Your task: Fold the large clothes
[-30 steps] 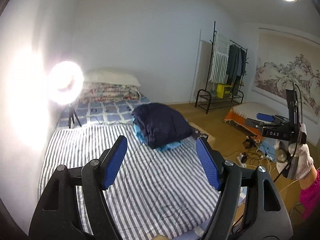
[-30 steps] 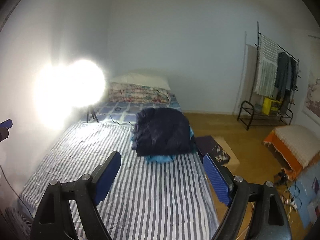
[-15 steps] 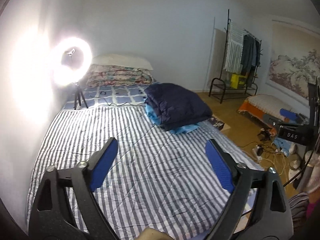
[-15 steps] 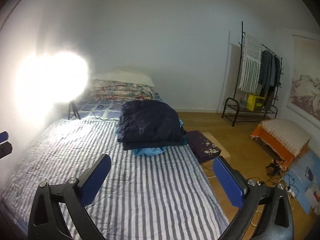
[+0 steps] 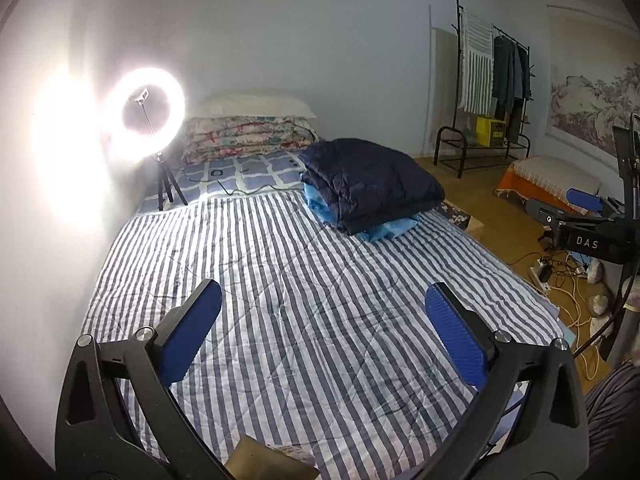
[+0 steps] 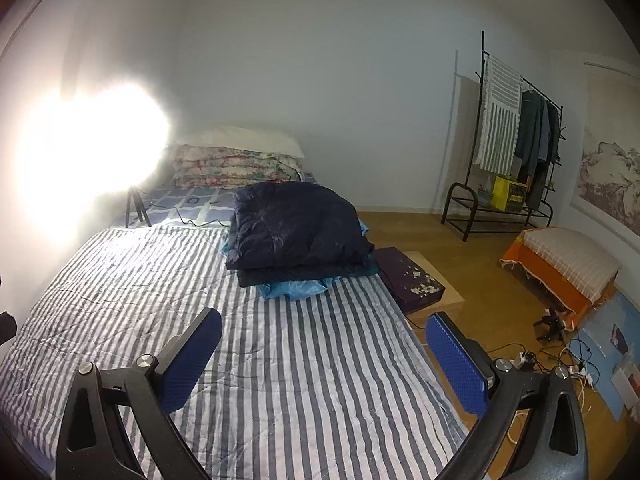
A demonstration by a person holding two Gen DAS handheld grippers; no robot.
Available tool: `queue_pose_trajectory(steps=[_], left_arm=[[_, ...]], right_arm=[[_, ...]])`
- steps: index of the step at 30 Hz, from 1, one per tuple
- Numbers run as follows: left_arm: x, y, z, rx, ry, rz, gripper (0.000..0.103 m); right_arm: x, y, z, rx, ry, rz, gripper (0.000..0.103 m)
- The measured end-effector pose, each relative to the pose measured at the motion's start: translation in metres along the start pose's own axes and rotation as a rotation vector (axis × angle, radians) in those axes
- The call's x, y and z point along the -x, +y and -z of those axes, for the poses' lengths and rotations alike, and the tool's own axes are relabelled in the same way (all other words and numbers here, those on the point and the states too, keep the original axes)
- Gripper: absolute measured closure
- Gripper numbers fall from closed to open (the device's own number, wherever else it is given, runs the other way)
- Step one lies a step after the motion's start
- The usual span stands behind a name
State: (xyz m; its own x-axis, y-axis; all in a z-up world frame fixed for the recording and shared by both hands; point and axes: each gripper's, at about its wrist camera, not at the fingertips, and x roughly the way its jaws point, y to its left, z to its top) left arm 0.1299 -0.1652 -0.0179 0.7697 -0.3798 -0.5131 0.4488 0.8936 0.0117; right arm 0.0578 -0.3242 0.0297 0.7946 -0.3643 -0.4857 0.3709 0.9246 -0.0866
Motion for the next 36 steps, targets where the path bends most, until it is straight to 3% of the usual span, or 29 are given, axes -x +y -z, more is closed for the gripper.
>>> queue_pose_trajectory(steps=[4,36], left_arm=[[-0.005,-0.004,0.002,0.005,0.027,-0.002,0.000],[0.004,-0.004,0.000,-0.001,-0.015,-0.041,0.000]], right_arm=[[-0.004,0.000,0.004,0.004,0.008,0.009,0.000],[-0.010,-0.003,0.014,-0.036,0.024,0.025,0.000]])
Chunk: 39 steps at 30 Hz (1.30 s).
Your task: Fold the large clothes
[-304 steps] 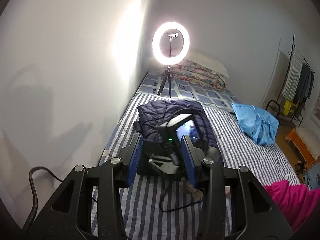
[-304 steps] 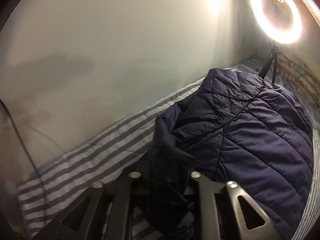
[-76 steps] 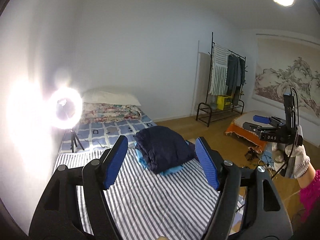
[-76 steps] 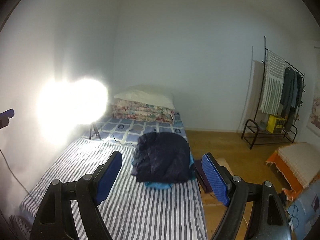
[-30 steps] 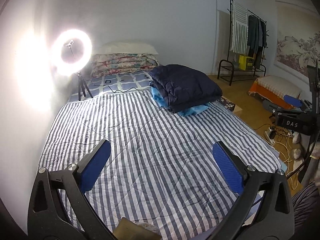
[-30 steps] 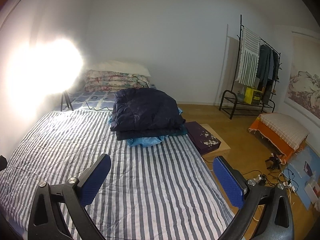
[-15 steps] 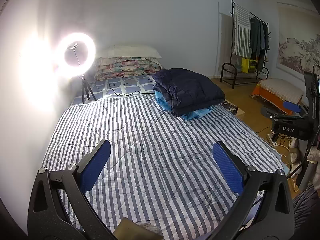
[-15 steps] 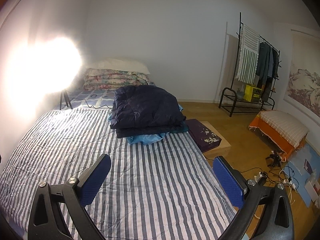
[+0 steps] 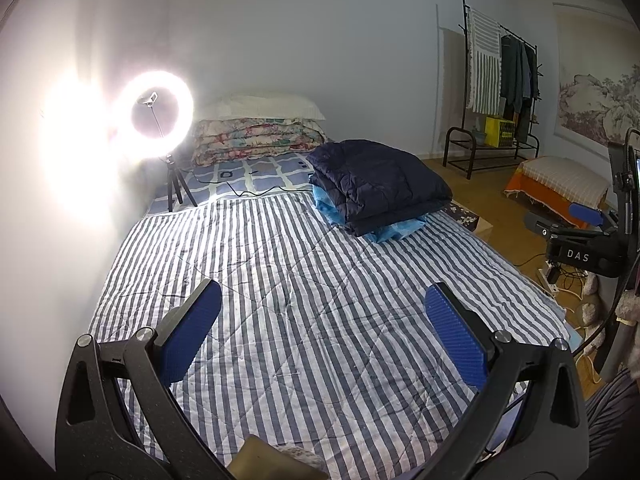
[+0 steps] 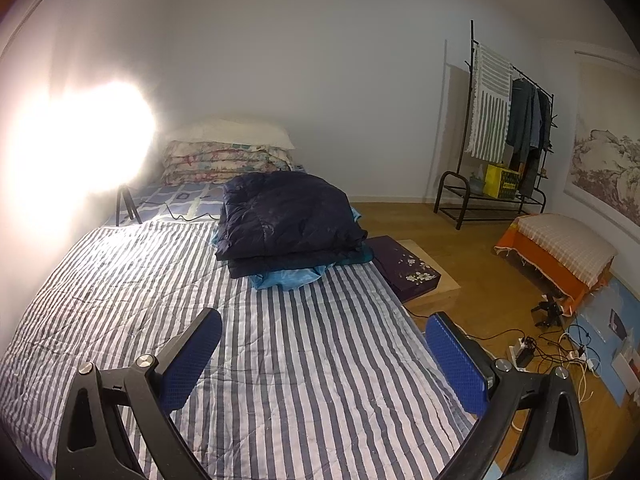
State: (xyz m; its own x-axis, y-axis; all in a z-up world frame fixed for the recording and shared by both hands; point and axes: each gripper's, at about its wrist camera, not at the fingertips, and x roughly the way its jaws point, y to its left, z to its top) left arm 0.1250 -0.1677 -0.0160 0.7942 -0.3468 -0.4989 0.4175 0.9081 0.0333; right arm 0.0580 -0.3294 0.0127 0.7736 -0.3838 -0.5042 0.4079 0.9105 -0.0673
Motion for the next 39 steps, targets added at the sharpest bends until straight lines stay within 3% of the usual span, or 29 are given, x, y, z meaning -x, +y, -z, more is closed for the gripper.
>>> queue_pose_trajectory(steps=[39], left_arm=[[-0.0003,0.0033,0.0007,0.000,-0.004,-0.008,0.000]], right_arm=[[0.0004,0.0026,0.0013,0.012,0.007,-0.001,0.000]])
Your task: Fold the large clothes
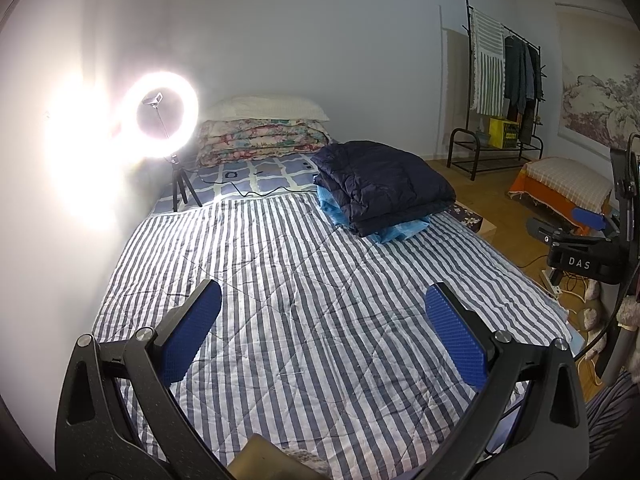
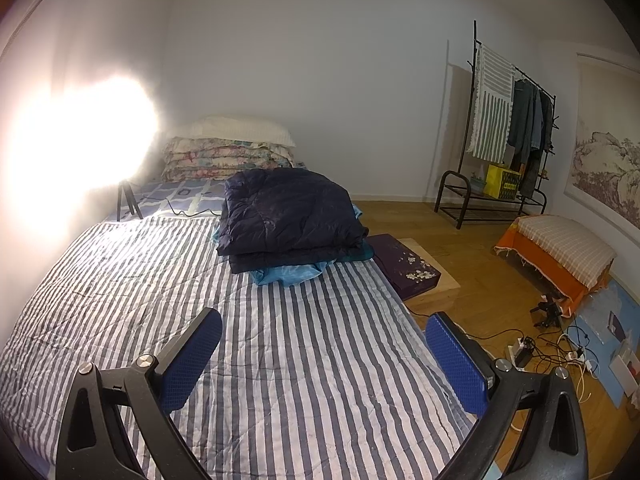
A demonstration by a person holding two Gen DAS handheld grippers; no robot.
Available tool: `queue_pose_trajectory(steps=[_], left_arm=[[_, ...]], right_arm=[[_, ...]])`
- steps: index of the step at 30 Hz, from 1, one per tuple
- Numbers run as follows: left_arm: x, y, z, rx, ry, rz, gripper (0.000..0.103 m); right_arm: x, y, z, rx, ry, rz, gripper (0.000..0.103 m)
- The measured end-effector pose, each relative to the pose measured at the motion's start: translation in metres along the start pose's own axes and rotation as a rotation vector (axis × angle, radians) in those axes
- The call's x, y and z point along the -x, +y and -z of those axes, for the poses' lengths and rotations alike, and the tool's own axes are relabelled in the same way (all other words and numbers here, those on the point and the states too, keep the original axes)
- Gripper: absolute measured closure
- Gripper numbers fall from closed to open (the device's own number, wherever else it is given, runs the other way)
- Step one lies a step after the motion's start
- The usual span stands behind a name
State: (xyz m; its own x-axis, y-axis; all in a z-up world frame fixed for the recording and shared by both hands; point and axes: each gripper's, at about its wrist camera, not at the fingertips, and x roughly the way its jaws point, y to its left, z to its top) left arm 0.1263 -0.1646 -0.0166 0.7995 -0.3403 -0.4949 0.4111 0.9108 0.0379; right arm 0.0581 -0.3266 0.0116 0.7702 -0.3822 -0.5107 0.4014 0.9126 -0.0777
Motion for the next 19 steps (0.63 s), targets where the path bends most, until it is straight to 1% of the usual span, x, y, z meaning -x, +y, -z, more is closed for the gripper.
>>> queue_pose_trajectory(steps=[9,12,15,19], left_arm=[[-0.0005,0.0000,0.0003,0.000,0.000,-0.005,0.000],[0.0004,0.0014,0.0018,-0.007,-0.016,-0.009,0.000],[0.0014,0.0019,0.0031,-0.008,-0.029,-0.028,0.000],[-0.0029,0.0039,0.0026,0.006,-0.011,-0.039,0.000]], right_arm=[[-0.0010,-0.0004,0.0005,0.005,0.002,-0.002,0.000],[-0.0013,-0.0004,0.0009,0.008,0.005,-0.004,0.000],[-0.0009,-0.0005,0.0022,0.011,0.006,-0.004,0.000],[-0.0018,-0.0027,0.0030,0.005,0.008,-0.004,0.000]])
